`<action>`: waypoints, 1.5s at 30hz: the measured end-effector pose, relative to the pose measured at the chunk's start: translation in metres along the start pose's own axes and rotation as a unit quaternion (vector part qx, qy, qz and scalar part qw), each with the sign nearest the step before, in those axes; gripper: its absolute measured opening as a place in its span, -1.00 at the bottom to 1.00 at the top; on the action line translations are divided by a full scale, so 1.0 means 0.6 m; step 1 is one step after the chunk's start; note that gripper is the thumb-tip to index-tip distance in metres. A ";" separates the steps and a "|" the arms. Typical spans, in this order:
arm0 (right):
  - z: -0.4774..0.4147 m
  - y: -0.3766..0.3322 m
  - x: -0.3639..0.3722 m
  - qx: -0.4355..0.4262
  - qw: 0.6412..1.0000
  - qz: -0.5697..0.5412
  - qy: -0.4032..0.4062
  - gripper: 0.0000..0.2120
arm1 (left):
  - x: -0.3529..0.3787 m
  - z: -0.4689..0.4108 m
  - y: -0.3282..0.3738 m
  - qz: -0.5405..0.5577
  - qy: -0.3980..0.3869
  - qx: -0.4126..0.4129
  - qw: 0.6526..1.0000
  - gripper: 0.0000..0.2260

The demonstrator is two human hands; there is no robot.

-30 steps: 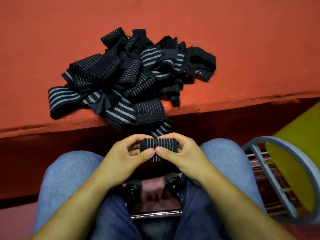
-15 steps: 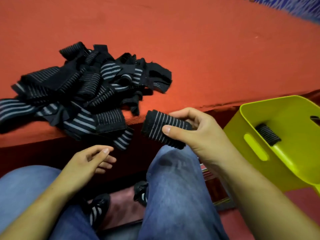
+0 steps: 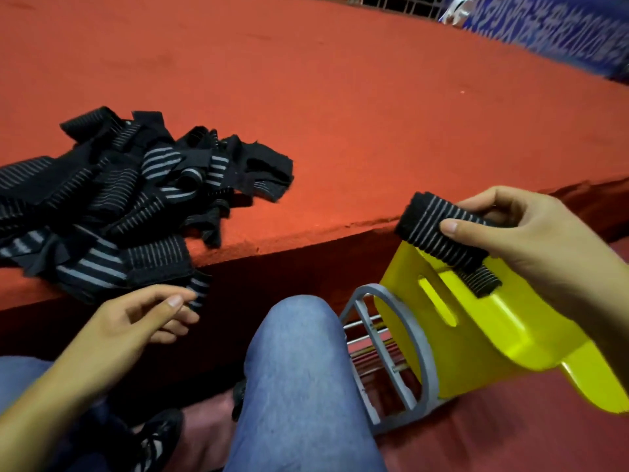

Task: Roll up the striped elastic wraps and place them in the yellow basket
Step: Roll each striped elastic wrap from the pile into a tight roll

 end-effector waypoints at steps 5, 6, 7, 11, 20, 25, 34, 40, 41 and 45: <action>-0.063 0.062 -0.049 0.063 0.996 0.053 0.017 -0.72 | 0.102 -0.036 0.103 0.015 -0.051 0.069 0.996 -0.45; -0.075 0.079 -0.061 0.077 0.994 0.074 0.021 -0.77 | 0.128 -0.042 0.124 0.016 -0.068 0.083 0.994 -0.56; -0.088 0.096 -0.072 0.093 0.991 0.098 0.024 -0.80 | 0.153 -0.048 0.147 0.016 -0.084 0.098 0.992 -0.66; -0.139 0.161 -0.096 0.150 0.979 0.137 0.025 -0.79 | 0.247 -0.067 0.222 -0.061 -0.171 0.180 0.967 -0.78; -0.233 0.259 -0.134 0.258 0.921 0.288 0.047 -0.74 | 0.430 -0.107 0.210 -0.281 -0.315 0.266 0.867 -0.57; -0.271 0.294 -0.116 0.268 0.886 0.376 0.028 -0.57 | 0.437 -0.106 0.189 -0.275 -0.287 0.284 0.873 -0.57; -0.292 0.352 -0.091 0.239 0.819 0.522 0.007 -0.59 | 0.438 -0.103 0.184 -0.288 -0.306 0.279 0.864 -0.50; -0.297 0.362 -0.097 0.217 0.810 0.545 0.011 -0.69 | 0.440 -0.101 0.175 -0.272 -0.320 0.273 0.866 -0.48; -0.297 0.361 -0.097 0.214 0.810 0.546 0.009 -0.66 | 0.440 -0.101 0.173 -0.266 -0.321 0.274 0.867 -0.47; -0.290 0.331 -0.116 0.210 0.819 0.534 0.029 -0.54 | 0.446 -0.097 0.163 -0.239 -0.318 0.278 0.874 -0.46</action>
Point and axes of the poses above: each hand's wrist, its own z-axis away from the middle knuckle, its own x-axis out of the palm, y = z × x, the point moved 5 cm from there along -z, towards the middle knuckle, and after that the axes turned 11 degrees about x, right-handed, at the moved point
